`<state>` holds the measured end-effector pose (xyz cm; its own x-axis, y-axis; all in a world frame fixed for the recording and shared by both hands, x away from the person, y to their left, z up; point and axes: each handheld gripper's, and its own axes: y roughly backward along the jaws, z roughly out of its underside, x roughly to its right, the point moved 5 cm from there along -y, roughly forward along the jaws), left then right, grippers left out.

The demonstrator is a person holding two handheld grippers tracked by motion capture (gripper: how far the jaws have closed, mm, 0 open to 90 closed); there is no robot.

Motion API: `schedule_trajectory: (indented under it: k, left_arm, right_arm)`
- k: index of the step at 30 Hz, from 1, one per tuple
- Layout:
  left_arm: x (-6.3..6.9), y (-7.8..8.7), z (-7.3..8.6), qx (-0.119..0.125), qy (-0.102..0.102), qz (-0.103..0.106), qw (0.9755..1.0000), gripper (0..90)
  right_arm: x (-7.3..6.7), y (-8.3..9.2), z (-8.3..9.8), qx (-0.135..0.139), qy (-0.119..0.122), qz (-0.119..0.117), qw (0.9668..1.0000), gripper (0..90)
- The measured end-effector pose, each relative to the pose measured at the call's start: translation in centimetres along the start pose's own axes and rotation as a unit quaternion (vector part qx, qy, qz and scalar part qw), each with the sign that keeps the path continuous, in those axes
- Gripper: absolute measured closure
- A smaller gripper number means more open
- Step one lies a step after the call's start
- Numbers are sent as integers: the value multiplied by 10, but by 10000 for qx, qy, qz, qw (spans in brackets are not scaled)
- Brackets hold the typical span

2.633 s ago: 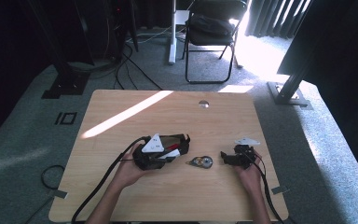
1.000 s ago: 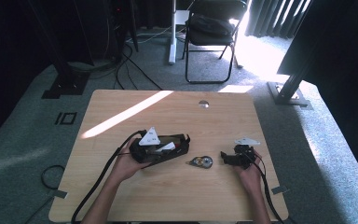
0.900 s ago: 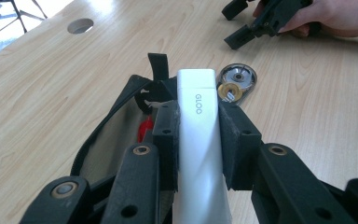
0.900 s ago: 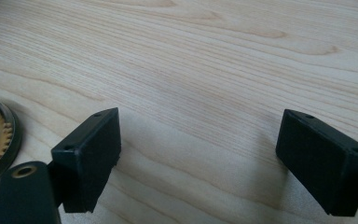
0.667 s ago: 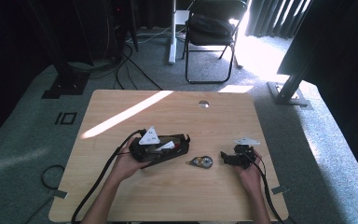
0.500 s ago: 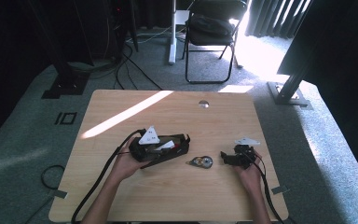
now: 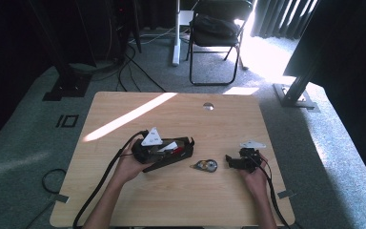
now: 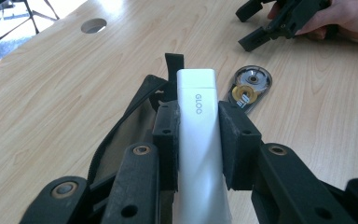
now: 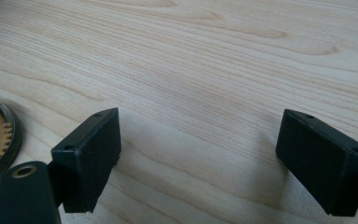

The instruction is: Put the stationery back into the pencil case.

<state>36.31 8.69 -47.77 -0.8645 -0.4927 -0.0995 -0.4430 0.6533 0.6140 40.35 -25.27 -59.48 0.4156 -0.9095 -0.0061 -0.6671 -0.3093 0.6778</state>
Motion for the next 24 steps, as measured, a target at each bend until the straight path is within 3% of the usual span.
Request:
schedule_trajectory:
  k: [24]
  left_arm:
    - [-9, -6, 3, -21, 105, -98, 9999, 708]
  right_arm:
    - [0, 0, 0, 0, 1, -1, 10000, 138]
